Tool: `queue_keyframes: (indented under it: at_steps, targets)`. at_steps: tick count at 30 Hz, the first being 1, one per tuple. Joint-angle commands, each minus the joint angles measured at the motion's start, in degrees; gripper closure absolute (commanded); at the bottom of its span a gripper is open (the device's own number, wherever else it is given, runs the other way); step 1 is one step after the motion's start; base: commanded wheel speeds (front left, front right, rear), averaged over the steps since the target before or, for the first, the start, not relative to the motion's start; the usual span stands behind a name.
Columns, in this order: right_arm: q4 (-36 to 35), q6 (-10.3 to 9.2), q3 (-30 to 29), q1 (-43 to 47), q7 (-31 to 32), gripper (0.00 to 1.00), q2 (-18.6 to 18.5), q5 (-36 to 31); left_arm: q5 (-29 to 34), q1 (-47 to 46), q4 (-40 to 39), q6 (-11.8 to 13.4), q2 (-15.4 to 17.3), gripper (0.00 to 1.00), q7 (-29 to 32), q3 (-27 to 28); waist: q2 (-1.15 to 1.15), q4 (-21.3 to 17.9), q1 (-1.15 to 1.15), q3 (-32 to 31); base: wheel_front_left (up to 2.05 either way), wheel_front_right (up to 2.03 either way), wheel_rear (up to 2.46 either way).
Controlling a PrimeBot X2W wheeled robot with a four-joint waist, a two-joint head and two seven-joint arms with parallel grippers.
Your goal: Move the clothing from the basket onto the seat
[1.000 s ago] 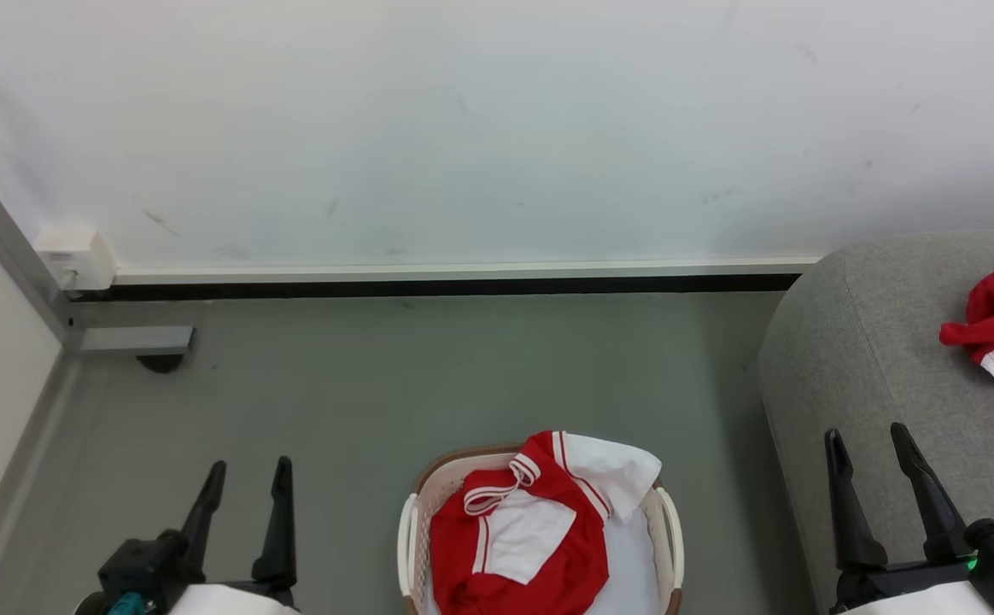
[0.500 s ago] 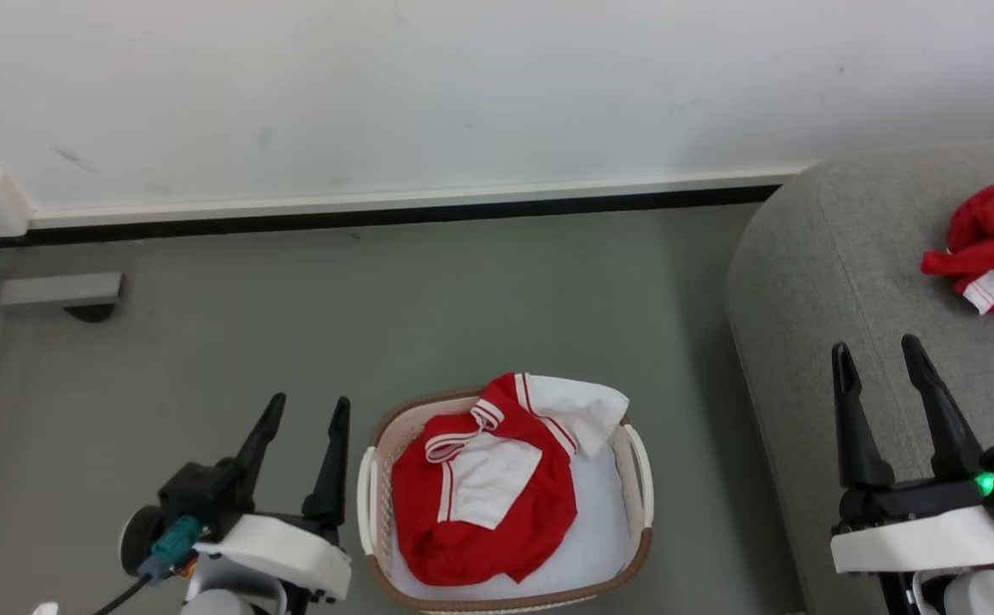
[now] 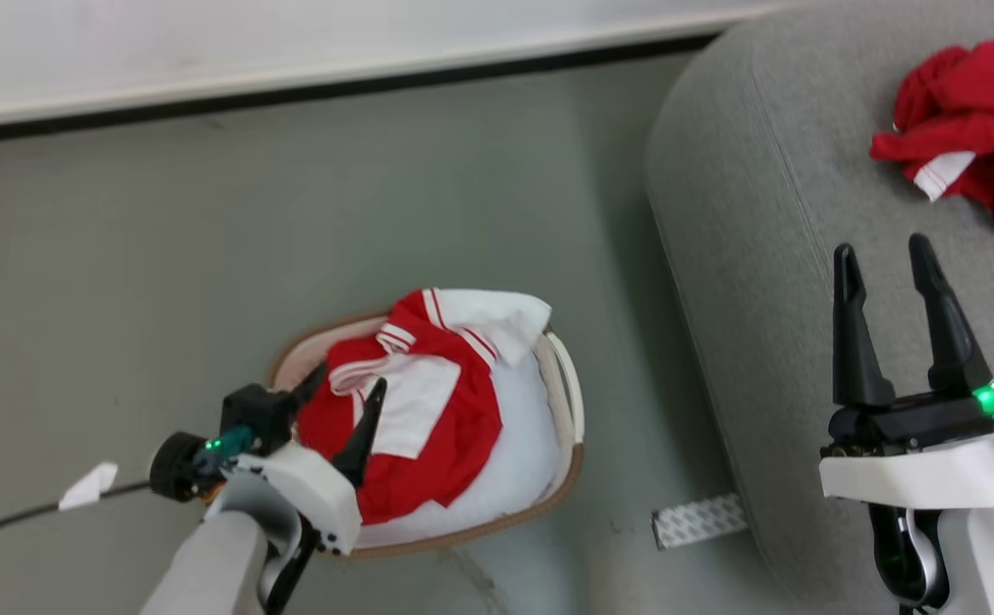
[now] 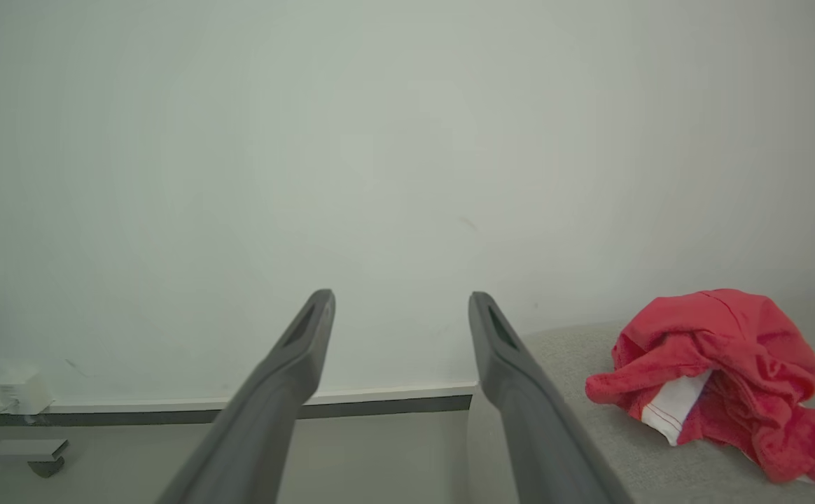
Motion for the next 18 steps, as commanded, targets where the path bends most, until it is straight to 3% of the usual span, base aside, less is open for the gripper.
queue_keyframes:
  at_steps: [1,18]
  targets:
    - [-0.75,-0.15,-0.02,-1.12,0.04,0.0,0.27,0.46,-0.74,-1.92,1.42,0.1,1.01,0.0,0.5,-1.0,0.0,-3.1,-0.02,4.31,0.0,0.0,0.0]
    - [-12.17,-0.15,1.03,-5.49,0.04,0.0,0.61,9.13,-5.79,-17.43,21.35,0.1,8.75,0.0,9.24,-15.75,0.0,-13.62,-0.02,21.79,0.0,0.0,0.0]
